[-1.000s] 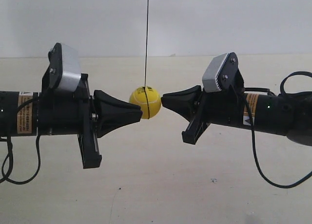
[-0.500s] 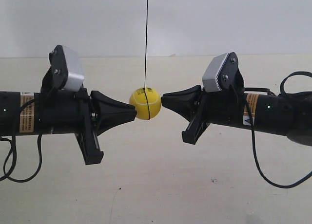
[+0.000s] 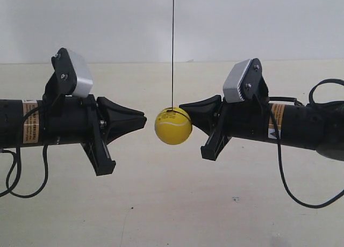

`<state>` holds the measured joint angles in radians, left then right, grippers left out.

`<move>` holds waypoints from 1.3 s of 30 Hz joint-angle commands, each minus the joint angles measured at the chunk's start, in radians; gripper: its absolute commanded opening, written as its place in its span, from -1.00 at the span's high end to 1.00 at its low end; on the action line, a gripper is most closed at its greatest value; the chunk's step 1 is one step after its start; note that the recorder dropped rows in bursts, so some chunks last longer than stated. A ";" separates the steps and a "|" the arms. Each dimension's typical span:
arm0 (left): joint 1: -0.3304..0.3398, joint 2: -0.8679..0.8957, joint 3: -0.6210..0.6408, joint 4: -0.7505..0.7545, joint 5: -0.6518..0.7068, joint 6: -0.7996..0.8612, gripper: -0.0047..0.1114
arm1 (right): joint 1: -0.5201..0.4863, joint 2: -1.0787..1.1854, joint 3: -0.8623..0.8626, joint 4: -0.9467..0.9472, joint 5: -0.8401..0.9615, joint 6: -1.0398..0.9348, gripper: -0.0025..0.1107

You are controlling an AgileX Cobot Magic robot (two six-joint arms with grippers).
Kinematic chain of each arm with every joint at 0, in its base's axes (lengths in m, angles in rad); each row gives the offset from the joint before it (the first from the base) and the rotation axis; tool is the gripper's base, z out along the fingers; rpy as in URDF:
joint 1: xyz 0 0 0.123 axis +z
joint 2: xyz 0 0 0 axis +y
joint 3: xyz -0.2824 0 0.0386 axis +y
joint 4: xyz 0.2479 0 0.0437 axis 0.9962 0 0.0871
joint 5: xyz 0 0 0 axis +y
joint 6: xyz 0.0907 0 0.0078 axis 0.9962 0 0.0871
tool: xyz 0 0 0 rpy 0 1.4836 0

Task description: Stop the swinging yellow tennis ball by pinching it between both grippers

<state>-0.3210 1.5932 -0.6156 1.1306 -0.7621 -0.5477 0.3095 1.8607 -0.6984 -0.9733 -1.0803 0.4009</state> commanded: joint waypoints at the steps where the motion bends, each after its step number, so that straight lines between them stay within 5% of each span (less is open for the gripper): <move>1: -0.002 0.003 -0.008 0.008 -0.025 -0.011 0.84 | 0.001 -0.004 -0.001 -0.011 -0.009 0.004 0.96; 39: -0.006 0.062 -0.013 -0.016 -0.102 0.024 0.84 | 0.001 -0.004 -0.001 -0.027 0.006 0.016 0.96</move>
<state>-0.3210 1.6520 -0.6251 1.1307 -0.8527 -0.5299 0.3095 1.8607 -0.6984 -0.9866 -1.0717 0.4165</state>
